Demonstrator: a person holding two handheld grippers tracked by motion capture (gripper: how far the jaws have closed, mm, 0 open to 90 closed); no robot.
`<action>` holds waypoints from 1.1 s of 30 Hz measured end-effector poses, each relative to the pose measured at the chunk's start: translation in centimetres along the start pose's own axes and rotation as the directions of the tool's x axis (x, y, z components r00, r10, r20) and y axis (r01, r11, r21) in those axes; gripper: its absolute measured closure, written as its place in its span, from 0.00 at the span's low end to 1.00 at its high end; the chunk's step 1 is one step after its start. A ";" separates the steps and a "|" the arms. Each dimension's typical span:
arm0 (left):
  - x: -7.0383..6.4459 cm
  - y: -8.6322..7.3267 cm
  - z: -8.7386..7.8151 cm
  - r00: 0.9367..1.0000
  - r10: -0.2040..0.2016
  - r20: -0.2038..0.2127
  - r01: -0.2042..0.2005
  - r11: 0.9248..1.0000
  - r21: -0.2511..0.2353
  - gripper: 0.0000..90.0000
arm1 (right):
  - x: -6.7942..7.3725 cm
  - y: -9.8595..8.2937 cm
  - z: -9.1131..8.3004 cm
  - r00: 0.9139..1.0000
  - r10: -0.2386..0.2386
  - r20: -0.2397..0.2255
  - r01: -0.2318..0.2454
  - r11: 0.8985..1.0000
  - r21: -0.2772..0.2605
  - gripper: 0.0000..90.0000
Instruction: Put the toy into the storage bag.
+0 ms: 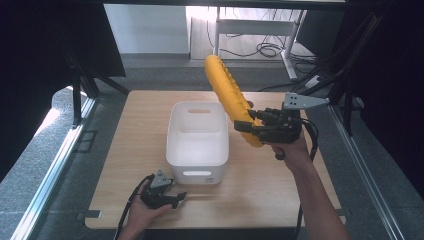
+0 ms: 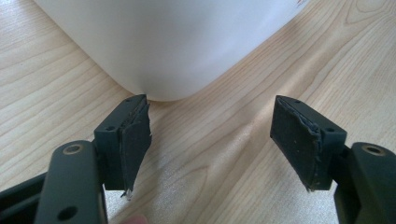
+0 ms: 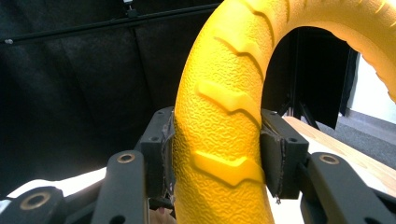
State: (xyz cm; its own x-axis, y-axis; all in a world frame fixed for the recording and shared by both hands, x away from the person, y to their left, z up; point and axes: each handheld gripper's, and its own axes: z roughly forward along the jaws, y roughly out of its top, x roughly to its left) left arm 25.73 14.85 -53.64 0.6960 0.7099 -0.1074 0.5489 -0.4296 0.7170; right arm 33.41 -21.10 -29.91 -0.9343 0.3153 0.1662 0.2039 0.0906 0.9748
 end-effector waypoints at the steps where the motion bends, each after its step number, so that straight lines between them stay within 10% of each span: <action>1: 0.0 0.0 0.0 1.000 0.000 0.000 0.000 1.000 0.000 0.32 | 0.0 0.1 0.1 1.000 -0.006 0.001 0.006 1.000 -0.001 0.57; 33: 0.0 0.0 0.0 1.000 -0.005 -0.002 0.005 1.000 -0.006 0.32 | 1.2 1.1 3.4 0.998 -0.028 -0.064 0.029 1.000 0.005 0.57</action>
State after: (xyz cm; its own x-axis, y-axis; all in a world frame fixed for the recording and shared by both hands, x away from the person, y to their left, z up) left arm 25.68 14.86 -53.62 0.6923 0.7132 -0.1102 0.5497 -0.4222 0.7208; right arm 33.47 -17.35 -29.17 -0.9565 0.2514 0.1478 0.1785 0.1041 0.9784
